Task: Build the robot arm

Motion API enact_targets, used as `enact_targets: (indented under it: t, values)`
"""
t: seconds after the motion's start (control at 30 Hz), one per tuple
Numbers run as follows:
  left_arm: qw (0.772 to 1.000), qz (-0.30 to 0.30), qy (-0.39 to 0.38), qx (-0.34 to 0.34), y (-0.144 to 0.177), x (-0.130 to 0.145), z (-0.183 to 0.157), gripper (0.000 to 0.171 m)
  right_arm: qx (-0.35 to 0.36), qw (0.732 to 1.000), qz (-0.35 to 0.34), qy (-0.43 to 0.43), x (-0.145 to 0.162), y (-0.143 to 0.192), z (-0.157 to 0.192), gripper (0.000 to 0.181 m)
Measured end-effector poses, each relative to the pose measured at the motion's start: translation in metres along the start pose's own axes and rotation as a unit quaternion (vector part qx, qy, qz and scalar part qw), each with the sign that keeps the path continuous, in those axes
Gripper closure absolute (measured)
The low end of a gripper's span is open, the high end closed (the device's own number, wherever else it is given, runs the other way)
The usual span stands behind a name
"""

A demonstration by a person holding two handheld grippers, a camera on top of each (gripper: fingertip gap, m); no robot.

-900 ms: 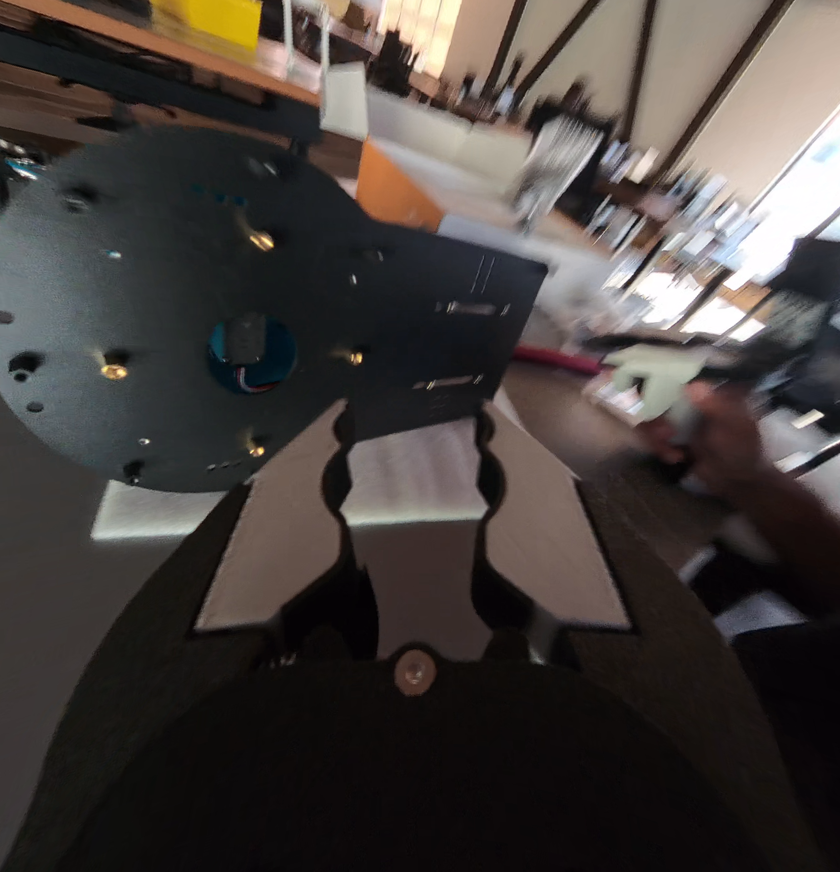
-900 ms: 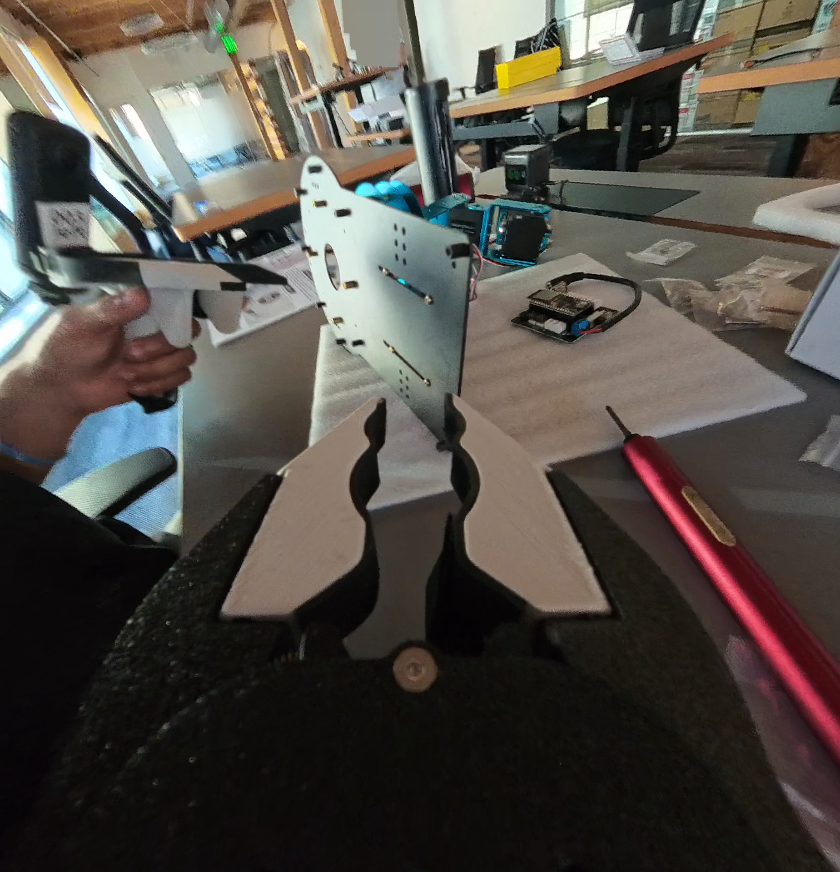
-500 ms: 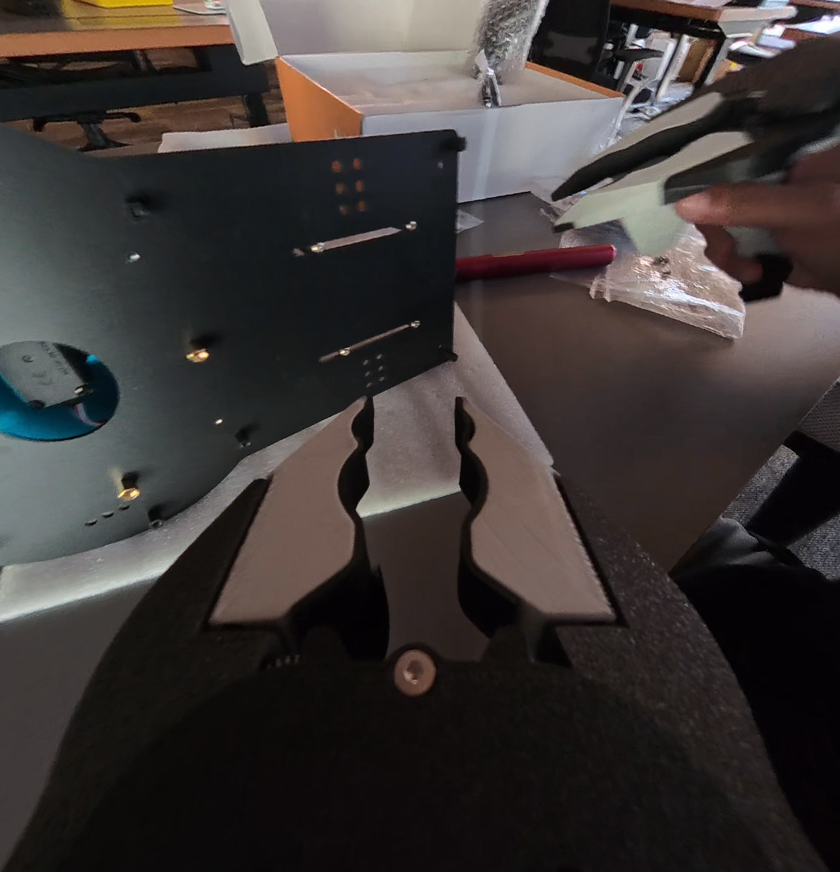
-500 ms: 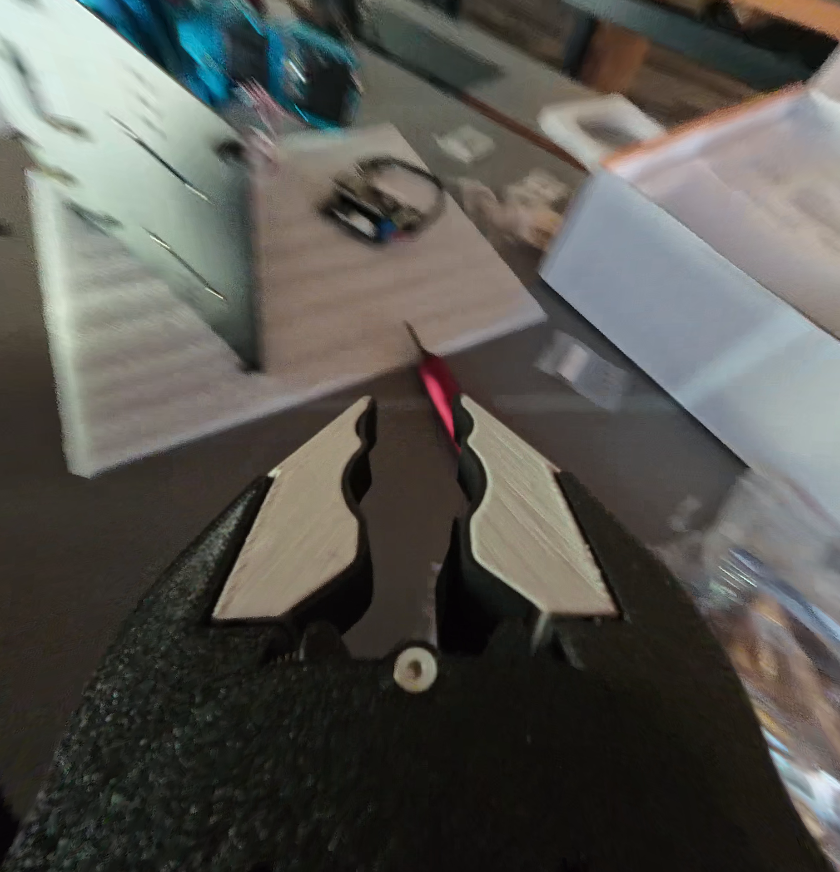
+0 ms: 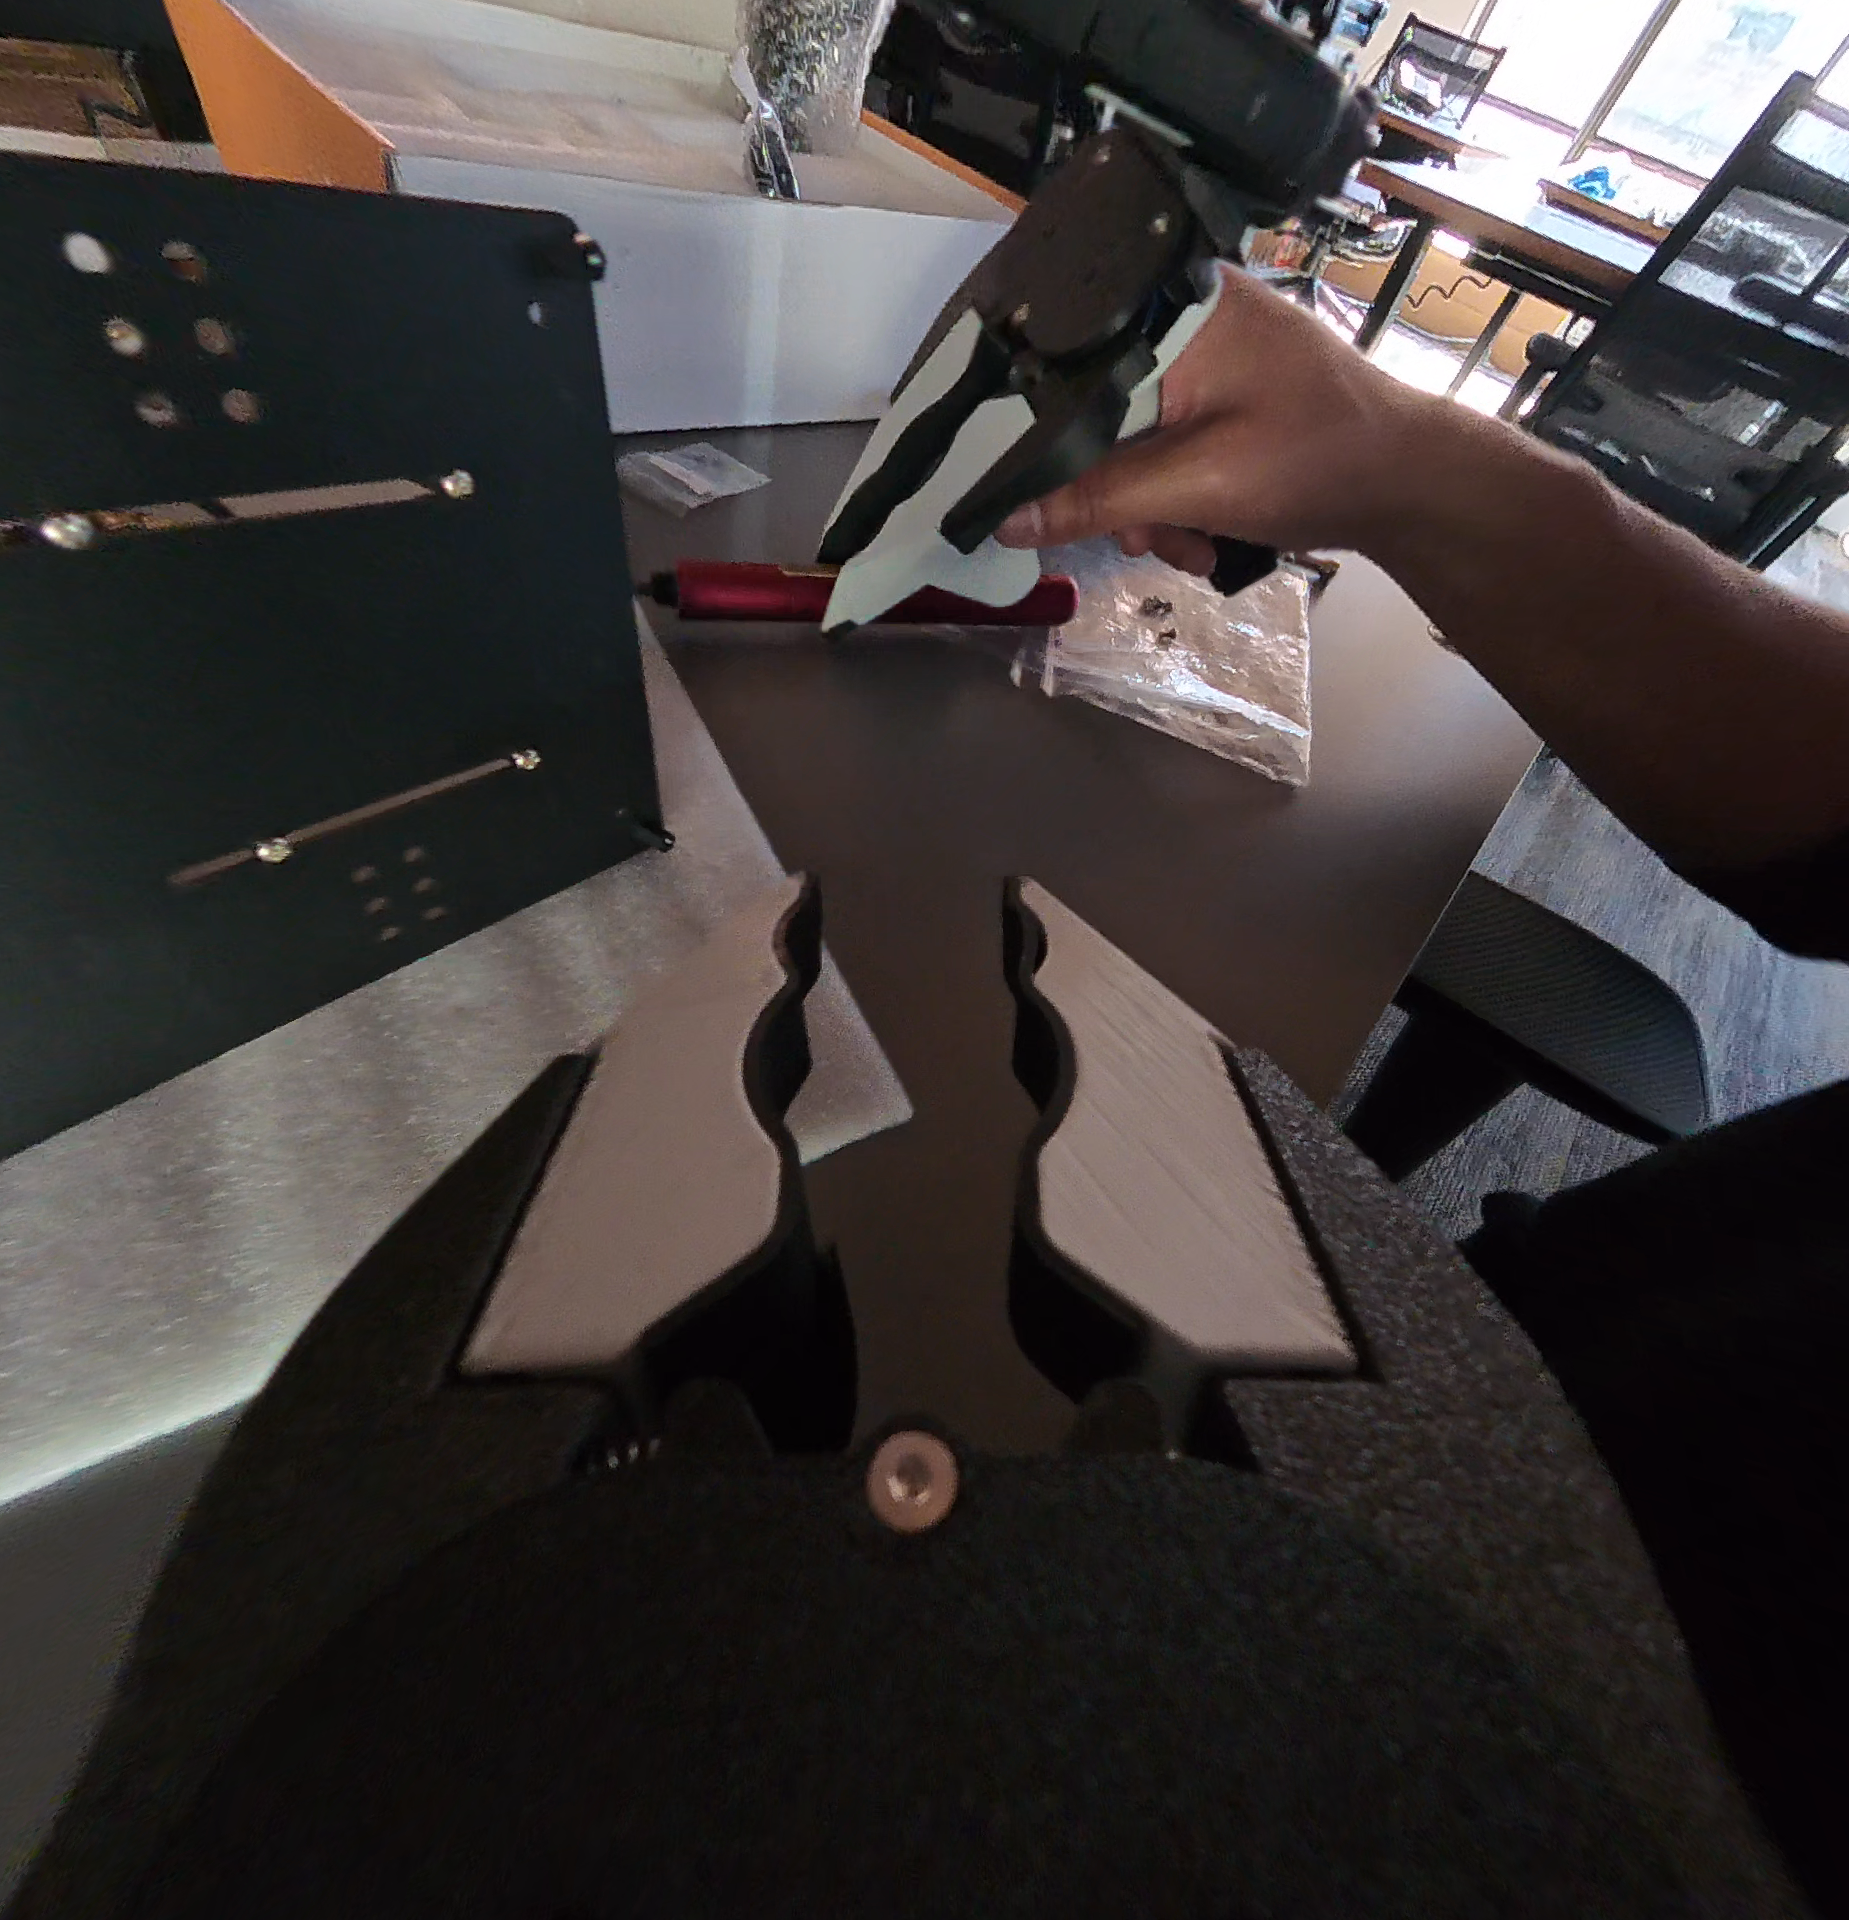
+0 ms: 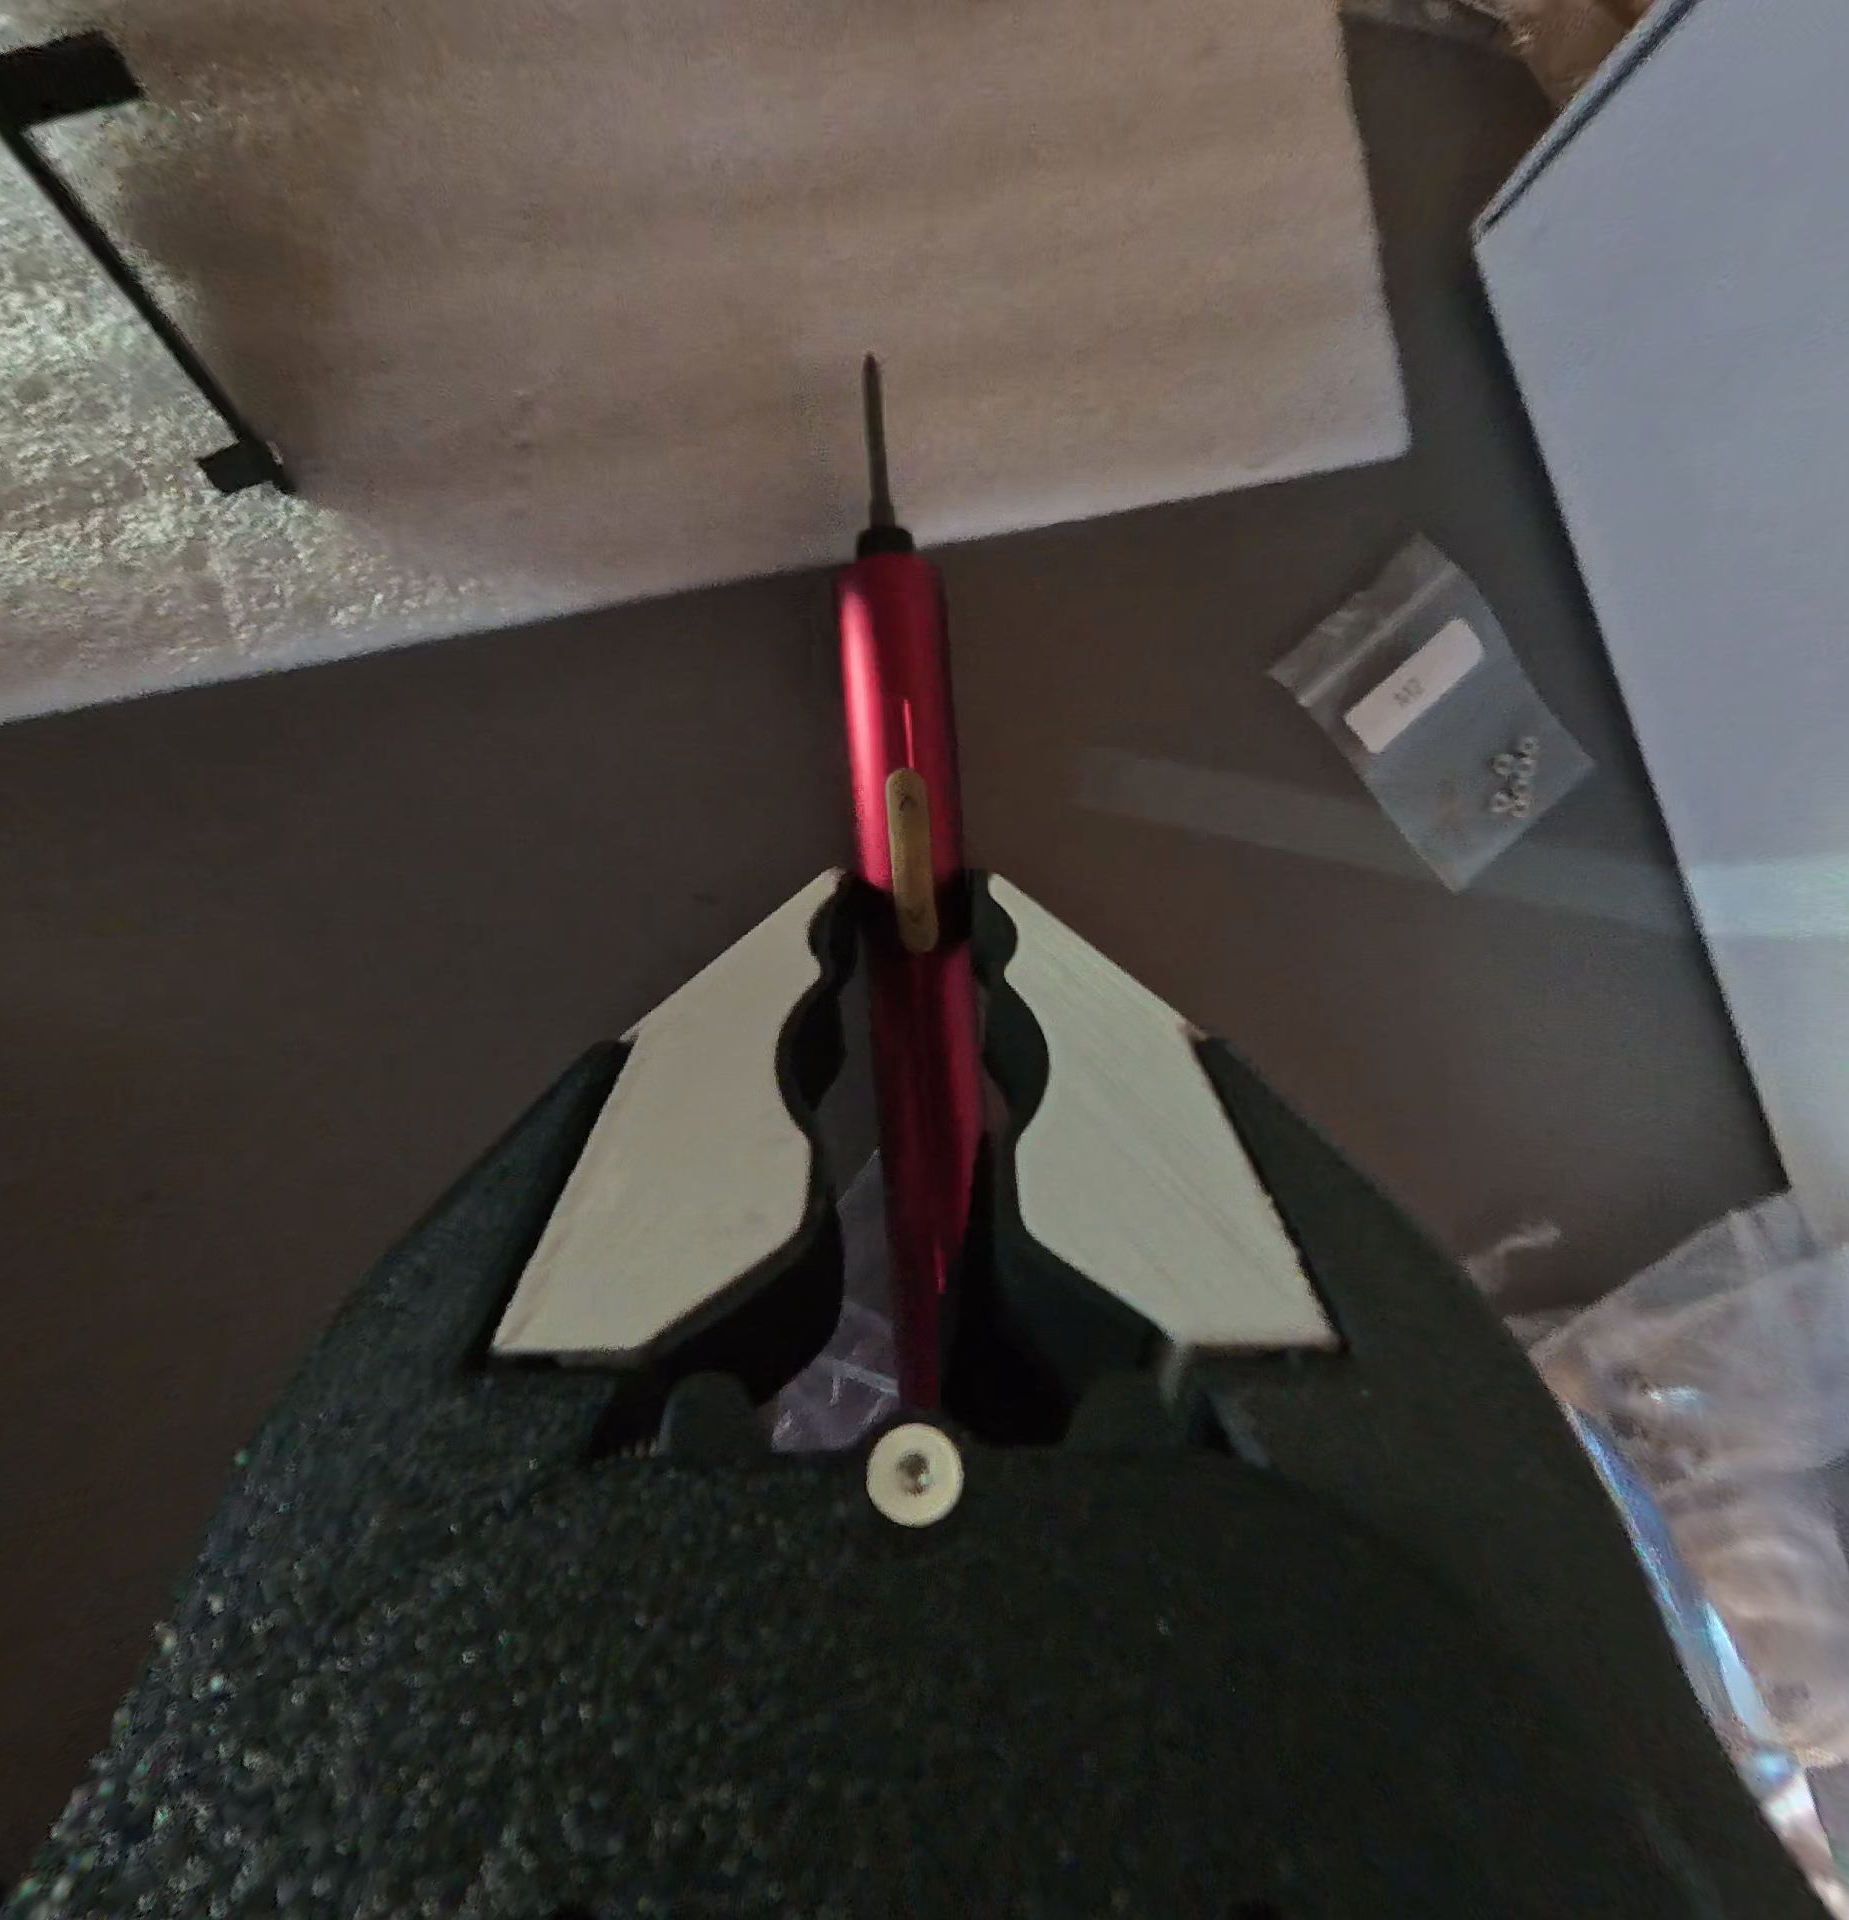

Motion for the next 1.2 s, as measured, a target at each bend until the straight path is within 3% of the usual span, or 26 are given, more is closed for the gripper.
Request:
enact_targets:
  t: [0.1,0.17,0.3,0.37,0.4,0.43,0.53,0.63,0.67,0.8,0.87,0.97,1.07,1.13,1.2]
  values:
    - [0.999,-0.017,0.033,-0.007,-0.003,-0.006,-0.004,0.136,0.032,0.999,-0.035,0.004,-0.003,0.026,0.019,0.163]
    - [0.995,-0.039,0.086,0.026,-0.002,-0.015,-0.006,0.13,0.05,0.996,-0.079,0.012,-0.008,0.056,0.047,0.163]
    - [0.963,-0.102,0.193,0.159,0.002,-0.042,-0.018,0.111,-0.066,0.967,-0.236,0.066,-0.029,0.112,0.142,0.164]
    - [0.938,-0.135,0.212,0.239,0.016,-0.055,-0.025,0.127,-0.062,0.962,-0.244,0.106,-0.034,0.122,0.175,0.162]
    - [0.93,-0.139,0.196,0.279,0.025,-0.059,-0.031,0.145,-0.048,0.961,-0.24,0.128,-0.035,0.124,0.183,0.162]
    - [0.929,-0.142,0.176,0.294,0.033,-0.06,-0.036,0.15,-0.051,0.959,-0.24,0.14,-0.036,0.126,0.188,0.163]
    - [0.942,-0.166,0.084,0.278,0.054,-0.066,-0.04,0.15,-0.136,0.951,-0.234,0.151,-0.047,0.128,0.198,0.163]
    - [0.933,-0.171,0.036,0.314,0.074,-0.073,-0.036,0.135,-0.263,0.928,-0.195,0.179,-0.062,0.123,0.212,0.163]
    - [0.928,-0.158,0.015,0.336,0.079,-0.072,-0.032,0.145,-0.309,0.914,-0.184,0.188,-0.067,0.119,0.215,0.163]
    - [0.931,-0.157,-0.058,0.325,0.086,-0.076,0.002,0.152,-0.339,0.909,-0.153,0.188,-0.098,0.097,0.21,0.163]
    - [0.936,-0.178,-0.046,0.301,0.089,-0.086,0.024,0.153,-0.298,0.92,-0.191,0.166,-0.117,0.094,0.202,0.163]
    - [0.94,-0.208,0.03,0.269,0.092,-0.102,0.058,0.152,-0.193,0.915,-0.326,0.141,-0.127,0.103,0.181,0.157]
    - [0.929,-0.23,0.123,0.263,0.1,-0.12,0.079,0.153,-0.04,0.879,-0.466,0.094,-0.096,0.108,0.152,0.148]
    - [0.912,-0.241,0.183,0.278,0.107,-0.131,0.084,0.154,0.012,0.841,-0.536,0.067,-0.069,0.1,0.149,0.126]
    - [0.888,-0.234,0.252,0.307,0.108,-0.14,0.084,0.154,0.063,0.845,-0.53,0.037,-0.055,0.078,0.16,0.126]
Point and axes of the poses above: each gripper's, where its closed fingertips meet, y back along the fingers, x out of its underside, z = x × y across the jaws, the point moved 7 cm from there along y, back along the fingers, and after that the axes turned 5 degrees about -x, right-handed, at the moved point
